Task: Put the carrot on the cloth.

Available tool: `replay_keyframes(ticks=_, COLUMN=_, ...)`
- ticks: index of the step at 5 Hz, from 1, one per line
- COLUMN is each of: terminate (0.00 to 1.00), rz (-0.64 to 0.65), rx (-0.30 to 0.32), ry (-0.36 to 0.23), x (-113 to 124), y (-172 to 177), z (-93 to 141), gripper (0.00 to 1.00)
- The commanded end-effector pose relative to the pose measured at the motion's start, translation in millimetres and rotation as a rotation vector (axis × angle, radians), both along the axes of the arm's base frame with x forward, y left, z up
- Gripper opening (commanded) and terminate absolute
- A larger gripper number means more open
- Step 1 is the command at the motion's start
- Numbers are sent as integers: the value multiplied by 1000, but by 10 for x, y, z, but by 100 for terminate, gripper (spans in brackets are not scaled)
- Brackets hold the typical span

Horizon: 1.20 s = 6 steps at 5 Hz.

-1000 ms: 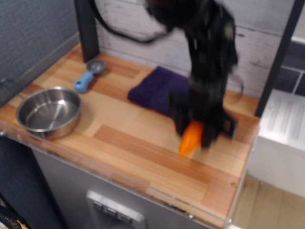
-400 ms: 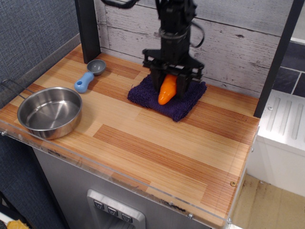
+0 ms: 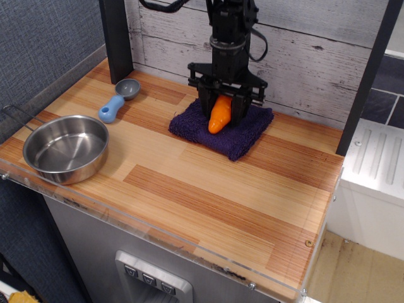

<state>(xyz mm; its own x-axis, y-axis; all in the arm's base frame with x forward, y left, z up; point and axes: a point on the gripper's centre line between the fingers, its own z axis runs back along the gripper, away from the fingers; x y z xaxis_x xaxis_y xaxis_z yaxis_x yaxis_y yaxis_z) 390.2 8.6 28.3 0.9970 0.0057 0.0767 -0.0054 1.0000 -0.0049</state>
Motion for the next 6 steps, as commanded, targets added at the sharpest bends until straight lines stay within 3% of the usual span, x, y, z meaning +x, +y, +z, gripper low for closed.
replay_keyframes(ticks=1, terminate=0, rz=12, rx=6, ry=-81, x=-8, y=113, z=386, gripper=100)
replay_keyframes(ticks=2, terminate=0, rz=5, rx=-18, ry=-146, x=-86, y=150, z=718, gripper=100)
replay_keyframes(ticks=3, terminate=0, rz=12, rx=-13, ry=-190, x=-411, y=261, z=1083, gripper=100)
replay_keyframes(ticks=4, terminate=0, rz=-13, rx=-45, ry=-144, x=-693, y=385, z=1055, gripper=100)
replay_keyframes(ticks=6, terminate=0, rz=-105, rx=-70, ry=-75, x=-890, y=468, z=904, gripper=100)
